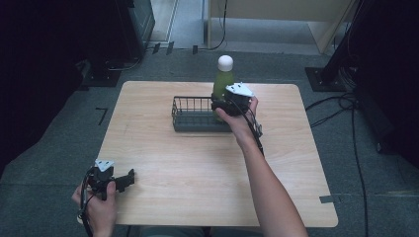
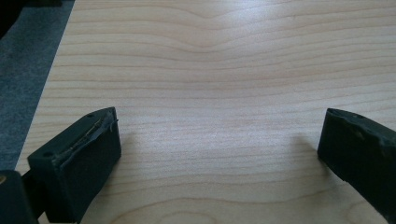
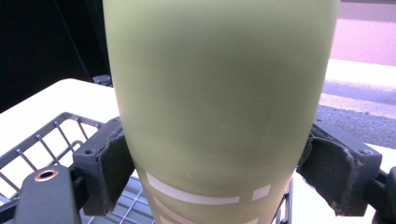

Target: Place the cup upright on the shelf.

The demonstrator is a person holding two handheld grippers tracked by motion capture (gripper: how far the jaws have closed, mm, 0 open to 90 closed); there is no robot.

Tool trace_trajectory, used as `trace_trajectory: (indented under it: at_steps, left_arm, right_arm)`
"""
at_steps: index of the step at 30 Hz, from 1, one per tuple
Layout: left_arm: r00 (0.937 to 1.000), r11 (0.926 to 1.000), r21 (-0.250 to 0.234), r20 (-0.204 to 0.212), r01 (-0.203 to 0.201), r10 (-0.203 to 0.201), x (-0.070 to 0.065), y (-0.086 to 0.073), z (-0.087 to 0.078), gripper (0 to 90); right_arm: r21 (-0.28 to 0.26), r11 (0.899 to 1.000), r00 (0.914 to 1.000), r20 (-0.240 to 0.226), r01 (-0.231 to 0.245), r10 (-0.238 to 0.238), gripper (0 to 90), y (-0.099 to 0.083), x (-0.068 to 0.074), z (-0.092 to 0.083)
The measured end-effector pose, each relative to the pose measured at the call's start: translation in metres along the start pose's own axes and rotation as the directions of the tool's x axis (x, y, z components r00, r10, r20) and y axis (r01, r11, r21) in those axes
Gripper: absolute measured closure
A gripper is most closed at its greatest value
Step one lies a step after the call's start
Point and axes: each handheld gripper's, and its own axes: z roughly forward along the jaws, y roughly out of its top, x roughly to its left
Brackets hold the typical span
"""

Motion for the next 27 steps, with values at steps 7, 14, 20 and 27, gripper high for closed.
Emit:
trace_trajectory:
  at_steps: [7, 14, 20, 27]
  left_arm:
    - [1.0000, 1.0000, 0.000, 0.000, 0.000, 0.000, 0.000, 0.000, 0.000, 0.0]
    - [1.0000, 1.0000, 0.000, 0.000, 0.000, 0.000, 0.000, 0.000, 0.000, 0.0]
    - [1.0000, 1.0000, 0.000, 0.000, 0.000, 0.000, 0.000, 0.000, 0.000, 0.0]
    - [1.0000, 1.0000, 0.000, 0.000, 0.000, 0.000, 0.000, 0.000, 0.000, 0.0]
  right_arm:
    - [-0.002, 1.000, 0.9999, 0.001, -0.014, 0.014, 15.6, -0.001, 0.000, 0.000]
    - [0.010, 0.999, 0.9994, -0.007, -0.033, 0.034, 8.6, 0.000, -0.003, -0.002]
    - [0.023, 0.999, 0.9985, -0.029, -0.047, 0.047, 3.3, 0.000, -0.009, -0.008]
    - [0.020, 0.999, 0.9979, -0.048, -0.043, 0.044, 1.4, -0.004, -0.016, -0.020]
